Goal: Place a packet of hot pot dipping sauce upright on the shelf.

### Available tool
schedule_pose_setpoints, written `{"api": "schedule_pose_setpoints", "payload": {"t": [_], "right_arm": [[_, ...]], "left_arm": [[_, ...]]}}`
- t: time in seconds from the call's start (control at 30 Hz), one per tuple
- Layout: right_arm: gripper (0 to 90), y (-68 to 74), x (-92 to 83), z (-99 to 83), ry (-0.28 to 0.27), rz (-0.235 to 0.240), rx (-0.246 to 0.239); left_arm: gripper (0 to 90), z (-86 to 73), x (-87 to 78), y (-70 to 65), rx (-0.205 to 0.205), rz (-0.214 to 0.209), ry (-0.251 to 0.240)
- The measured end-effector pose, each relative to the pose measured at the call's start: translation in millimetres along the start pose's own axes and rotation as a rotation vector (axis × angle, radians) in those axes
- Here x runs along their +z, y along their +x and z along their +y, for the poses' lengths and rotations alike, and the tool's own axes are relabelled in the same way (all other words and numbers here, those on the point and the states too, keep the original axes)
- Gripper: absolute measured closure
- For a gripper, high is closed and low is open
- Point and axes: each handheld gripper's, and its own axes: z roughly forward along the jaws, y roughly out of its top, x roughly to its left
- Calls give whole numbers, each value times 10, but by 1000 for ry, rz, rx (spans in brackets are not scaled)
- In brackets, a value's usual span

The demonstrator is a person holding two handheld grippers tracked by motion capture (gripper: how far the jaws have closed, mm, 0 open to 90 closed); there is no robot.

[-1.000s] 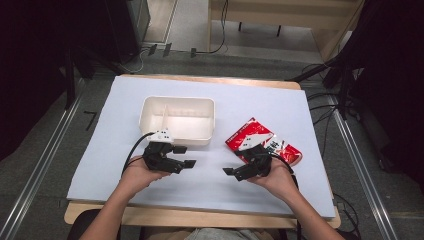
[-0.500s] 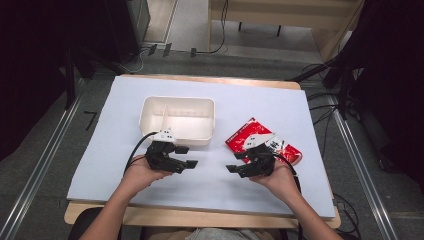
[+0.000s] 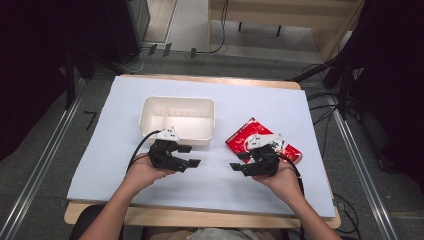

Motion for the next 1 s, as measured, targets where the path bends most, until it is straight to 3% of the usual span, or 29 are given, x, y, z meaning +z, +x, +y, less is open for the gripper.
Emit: {"api": "schedule_pose_setpoints", "payload": {"t": [0.5,0.77,1.0], "right_arm": [[563,-66,-130,-58,-11,-26,49],[665,-130,-257,-70,-23,-54,81],[702,-204,-375,-87,-36,-82,103]], "left_arm": [[341,58,52,-11,11,-14,-1],[342,73,46,-20,16,-4,-7],[342,83,37,-27,16,-7,-19]]}}
